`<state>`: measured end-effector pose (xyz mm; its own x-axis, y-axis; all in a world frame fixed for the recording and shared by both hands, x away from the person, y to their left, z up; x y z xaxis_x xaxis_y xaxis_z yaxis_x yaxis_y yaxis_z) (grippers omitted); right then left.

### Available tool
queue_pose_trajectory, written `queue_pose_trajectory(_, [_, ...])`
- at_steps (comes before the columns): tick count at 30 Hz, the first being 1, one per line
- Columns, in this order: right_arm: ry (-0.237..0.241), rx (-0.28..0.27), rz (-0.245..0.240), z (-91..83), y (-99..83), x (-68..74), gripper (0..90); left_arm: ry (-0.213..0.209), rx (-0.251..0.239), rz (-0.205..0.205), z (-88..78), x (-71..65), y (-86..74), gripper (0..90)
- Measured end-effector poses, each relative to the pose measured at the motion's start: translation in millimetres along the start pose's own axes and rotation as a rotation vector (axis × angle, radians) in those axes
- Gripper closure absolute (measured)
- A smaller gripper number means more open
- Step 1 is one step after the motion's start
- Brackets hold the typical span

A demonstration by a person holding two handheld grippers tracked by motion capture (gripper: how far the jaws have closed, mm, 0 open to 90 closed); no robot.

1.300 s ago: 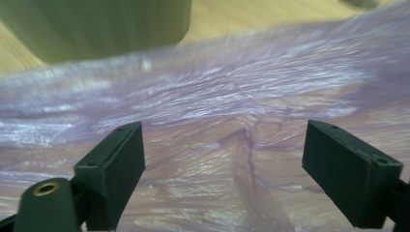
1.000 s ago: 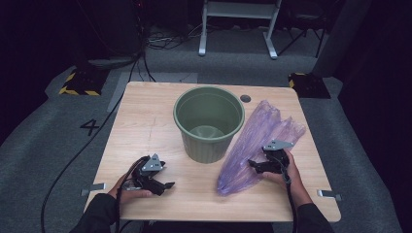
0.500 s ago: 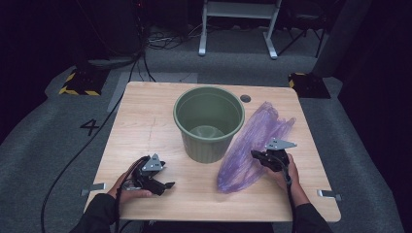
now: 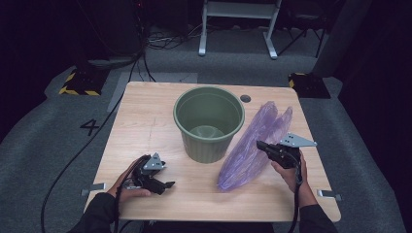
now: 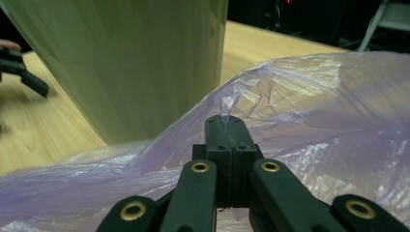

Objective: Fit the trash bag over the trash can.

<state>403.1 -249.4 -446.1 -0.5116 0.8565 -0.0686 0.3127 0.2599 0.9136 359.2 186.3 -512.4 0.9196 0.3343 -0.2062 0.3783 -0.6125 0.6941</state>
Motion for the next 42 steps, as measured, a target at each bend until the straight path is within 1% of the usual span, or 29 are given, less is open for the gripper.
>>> queue_pose_trajectory(1, [-0.006,-0.01,-0.004,-2.5,3.1,0.5,90.0,0.003,-0.013,0.004,-1.6,-0.8,1.7,15.8])
queue_pose_trajectory(3, [-0.006,-0.032,-0.005,-7.6,9.5,0.9,90.0,0.008,-0.021,0.005,-4.8,-1.3,4.0,16.4])
queue_pose_trajectory(7, [-0.013,-0.08,0.004,-19.4,22.4,0.3,90.0,0.026,-0.049,0.009,-12.3,-2.7,8.4,16.1])
queue_pose_trajectory(8, [-0.019,-0.093,0.007,-22.9,25.7,-0.4,90.0,0.031,-0.05,0.013,-13.3,-2.8,9.3,16.1])
queue_pose_trajectory(9, [-0.019,-0.101,0.007,-25.0,27.4,-0.8,90.0,0.045,-0.041,0.021,-15.8,-3.2,10.7,16.1])
queue_pose_trajectory(10, [-0.015,-0.114,0.007,-27.9,30.0,-1.1,90.0,0.053,-0.043,0.027,-17.2,-3.5,11.7,16.1])
queue_pose_trajectory(12, [-0.024,-0.121,0.007,-31.1,33.1,-1.3,90.0,0.068,-0.051,0.038,-21.7,-3.4,13.6,15.9])
queue_pose_trajectory(15, [-0.029,-0.137,0.013,-34.6,38.7,-2.9,90.0,0.09,-0.062,0.033,-27.7,-1.8,15.2,16.1])
queue_pose_trajectory(21, [-0.033,-0.183,0.025,-41.7,55.3,-3.6,90.0,0.102,-0.1,0.039,-41.4,-2.6,20.9,15.8])
queue_pose_trajectory(25, [-0.027,-0.214,0.02,-47.1,69.3,-2.1,90.0,0.109,-0.12,0.044,-50.2,-7.7,26.2,16.1])
queue_pose_trajectory(29, [-0.022,-0.228,-0.002,-52.2,79.5,1.9,90.0,0.117,-0.152,0.058,-59.9,-14.1,32.8,16.3])
queue_pose_trajectory(31, [-0.023,-0.237,-0.011,-54.5,84.7,3.1,90.0,0.121,-0.17,0.073,-64.7,-17.3,36.4,16.3])
queue_pose_trajectory(36, [-0.02,-0.265,-0.018,-57.6,97.8,5.4,90.0,0.144,-0.214,0.098,-73.7,-23.2,45.6,16.5])
queue_pose_trajectory(41, [-0.016,-0.276,-0.03,-55.1,111.6,8.4,90.0,0.137,-0.241,0.119,-77.8,-26.0,54.8,16.8])
queue_pose_trajectory(42, [-0.022,-0.277,-0.041,-53.4,116.3,10.1,90.0,0.133,-0.243,0.117,-78.1,-26.5,55.8,16.9])
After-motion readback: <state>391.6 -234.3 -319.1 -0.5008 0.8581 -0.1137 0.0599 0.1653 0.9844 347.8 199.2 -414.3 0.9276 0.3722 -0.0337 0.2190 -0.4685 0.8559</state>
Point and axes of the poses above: each handheld gripper's, and its own axes: z roughly forward along the jaws, y roughly out of its top, x roughly to its left, the point moved 2 cm from there along z, roughly forward along the jaws, and after that the axes turned 15 degrees about -y, right-handed, at the moved point
